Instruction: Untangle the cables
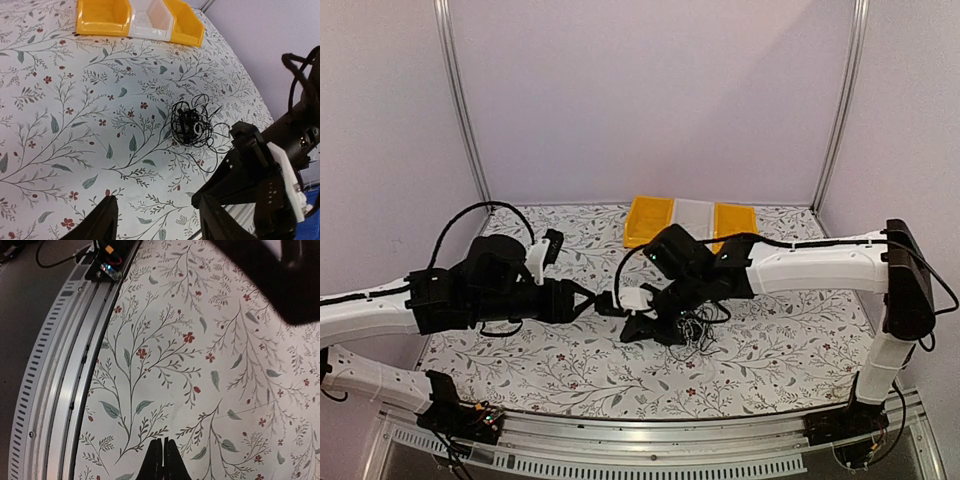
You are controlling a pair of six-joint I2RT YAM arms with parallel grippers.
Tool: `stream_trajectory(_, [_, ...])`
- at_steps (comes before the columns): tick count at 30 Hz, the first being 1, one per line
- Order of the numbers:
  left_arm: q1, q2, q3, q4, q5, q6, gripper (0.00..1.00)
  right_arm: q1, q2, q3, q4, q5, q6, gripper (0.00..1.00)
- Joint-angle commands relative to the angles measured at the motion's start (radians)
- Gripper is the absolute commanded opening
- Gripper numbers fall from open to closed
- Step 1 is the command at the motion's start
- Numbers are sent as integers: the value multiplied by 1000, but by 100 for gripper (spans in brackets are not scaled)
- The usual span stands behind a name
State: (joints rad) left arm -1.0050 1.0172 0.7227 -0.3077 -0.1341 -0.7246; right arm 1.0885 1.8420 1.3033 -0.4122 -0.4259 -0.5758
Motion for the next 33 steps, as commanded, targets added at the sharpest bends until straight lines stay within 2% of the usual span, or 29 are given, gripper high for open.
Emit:
stream_trajectory(1, [-22, -35, 141, 105, 7, 181, 63, -75, -160, 219, -145, -72, 100, 0])
stream_trajectory(6, [-29, -44, 141, 281, 119, 369, 78, -81, -236, 346, -194, -61, 177, 0])
stream_trajectory(9, [-37, -24, 122, 384, 233, 444, 83, -81, -262, 410, -202, -38, 220, 0])
stream_trajectory(15, [-42, 114, 141, 524, 295, 537, 81, -81, -276, 519, -211, 3, 261, 0])
stream_trajectory(18, [-42, 219, 159, 596, 332, 598, 74, -81, -281, 531, -203, 27, 263, 0])
stream_trajectory(21, [-43, 323, 146, 623, 337, 649, 59, -81, -290, 548, -191, 48, 261, 0])
stream_trajectory(26, [-44, 413, -11, 828, 327, 584, 40, -81, -293, 644, -186, 91, 255, 0])
stream_trajectory(31, [-43, 526, -81, 900, 311, 534, 19, -81, -276, 816, -198, 145, 240, 0])
stream_trajectory(33, [-44, 564, -107, 935, 300, 500, 22, -81, -248, 910, -229, 172, 231, 0])
